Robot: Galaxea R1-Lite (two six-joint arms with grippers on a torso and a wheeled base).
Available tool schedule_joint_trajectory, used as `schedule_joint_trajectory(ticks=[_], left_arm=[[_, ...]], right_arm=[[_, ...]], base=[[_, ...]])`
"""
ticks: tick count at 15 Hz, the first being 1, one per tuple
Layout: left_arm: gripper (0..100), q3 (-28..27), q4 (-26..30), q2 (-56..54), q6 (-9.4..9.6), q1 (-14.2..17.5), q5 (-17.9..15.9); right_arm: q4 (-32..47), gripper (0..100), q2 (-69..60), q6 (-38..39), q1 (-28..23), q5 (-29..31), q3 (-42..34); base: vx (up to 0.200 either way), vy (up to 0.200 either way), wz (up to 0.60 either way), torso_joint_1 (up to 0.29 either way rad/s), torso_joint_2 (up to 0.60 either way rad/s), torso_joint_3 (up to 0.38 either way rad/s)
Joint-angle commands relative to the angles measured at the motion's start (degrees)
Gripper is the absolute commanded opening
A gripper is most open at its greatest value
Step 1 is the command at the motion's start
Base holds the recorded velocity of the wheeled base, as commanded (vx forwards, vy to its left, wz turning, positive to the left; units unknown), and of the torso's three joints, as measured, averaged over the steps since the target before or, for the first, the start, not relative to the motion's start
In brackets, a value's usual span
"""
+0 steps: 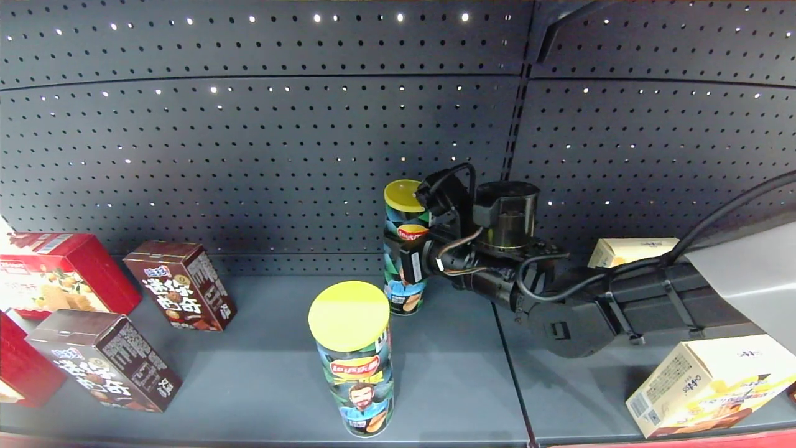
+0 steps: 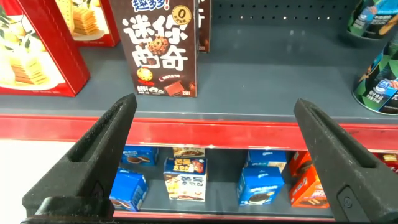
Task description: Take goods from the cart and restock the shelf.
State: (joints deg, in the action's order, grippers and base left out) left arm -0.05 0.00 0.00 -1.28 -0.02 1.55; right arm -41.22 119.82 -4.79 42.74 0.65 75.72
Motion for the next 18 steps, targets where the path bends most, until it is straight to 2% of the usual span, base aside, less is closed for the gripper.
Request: schedule_joint_trajectory(ticks=[1, 16, 17, 18], left_arm=[[100, 0.05, 0.0, 0.09, -0.04, -0.06, 0.03], [100, -0.04, 0.0, 0.09, -0.04, -0.06, 0.03], [100, -0.04, 0.0, 0.09, -0.04, -0.06, 0.03], [100, -0.04, 0.0, 0.09, -0.04, -0.06, 0.03]], right_arm=[[0.52, 0, 1.12, -0.04, 0.24, 0.14, 1.28], [2.02, 0, 2.0, -0.22, 0.94, -0.47, 0.22], [2.02, 100, 2.0, -0.22, 1.03, -0.56, -0.22], [2.02, 100, 2.0, -0.22, 1.29, -0.56, -0.66]], base=[[0.0, 0.0, 0.0, 0.0, 0.0, 0.0], [0.0, 0.0, 0.0, 0.0, 0.0, 0.0], [0.0, 0.0, 0.0, 0.0, 0.0, 0.0], [0.0, 0.0, 0.0, 0.0, 0.0, 0.0]])
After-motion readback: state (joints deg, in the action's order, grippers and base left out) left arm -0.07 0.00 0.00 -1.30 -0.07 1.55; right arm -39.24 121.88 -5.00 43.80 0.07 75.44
